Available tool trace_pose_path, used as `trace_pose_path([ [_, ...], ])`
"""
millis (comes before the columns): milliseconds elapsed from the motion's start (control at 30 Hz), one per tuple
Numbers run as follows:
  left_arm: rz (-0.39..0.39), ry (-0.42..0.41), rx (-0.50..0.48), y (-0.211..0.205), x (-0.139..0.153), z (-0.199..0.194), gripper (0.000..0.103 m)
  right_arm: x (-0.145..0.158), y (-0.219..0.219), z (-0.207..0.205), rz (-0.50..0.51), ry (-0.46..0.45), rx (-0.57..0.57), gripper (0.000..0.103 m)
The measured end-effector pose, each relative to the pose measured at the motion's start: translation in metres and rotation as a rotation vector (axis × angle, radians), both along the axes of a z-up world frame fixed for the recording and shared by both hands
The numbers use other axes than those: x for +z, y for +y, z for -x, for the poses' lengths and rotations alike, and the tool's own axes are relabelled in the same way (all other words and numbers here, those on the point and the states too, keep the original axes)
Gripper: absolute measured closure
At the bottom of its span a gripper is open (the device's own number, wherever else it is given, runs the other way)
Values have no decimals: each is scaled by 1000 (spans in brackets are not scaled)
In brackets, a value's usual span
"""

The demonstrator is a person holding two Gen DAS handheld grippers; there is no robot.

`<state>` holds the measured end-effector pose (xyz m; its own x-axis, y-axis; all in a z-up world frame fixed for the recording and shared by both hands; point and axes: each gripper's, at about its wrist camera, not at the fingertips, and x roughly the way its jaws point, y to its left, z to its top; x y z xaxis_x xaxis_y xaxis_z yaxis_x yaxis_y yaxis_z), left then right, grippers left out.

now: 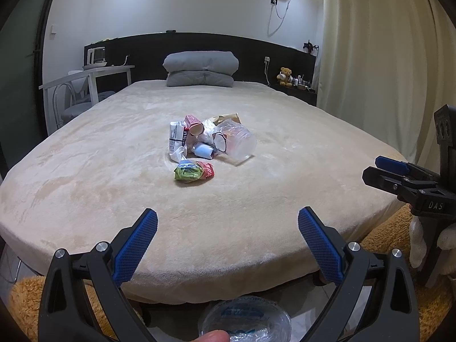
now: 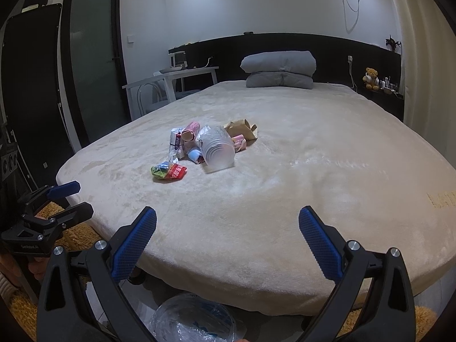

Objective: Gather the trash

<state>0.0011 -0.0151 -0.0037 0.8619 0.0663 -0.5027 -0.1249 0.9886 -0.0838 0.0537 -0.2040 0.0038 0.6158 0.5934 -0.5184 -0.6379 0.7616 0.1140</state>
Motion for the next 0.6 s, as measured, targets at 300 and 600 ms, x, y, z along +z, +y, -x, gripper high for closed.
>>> trace_pose_path([
  [300, 10, 8, 7, 2, -1, -1, 6, 3, -1, 0, -3, 0, -4, 4],
  [600, 0, 14, 3, 0, -2, -3, 6, 3, -1, 1, 2, -10, -4, 4],
])
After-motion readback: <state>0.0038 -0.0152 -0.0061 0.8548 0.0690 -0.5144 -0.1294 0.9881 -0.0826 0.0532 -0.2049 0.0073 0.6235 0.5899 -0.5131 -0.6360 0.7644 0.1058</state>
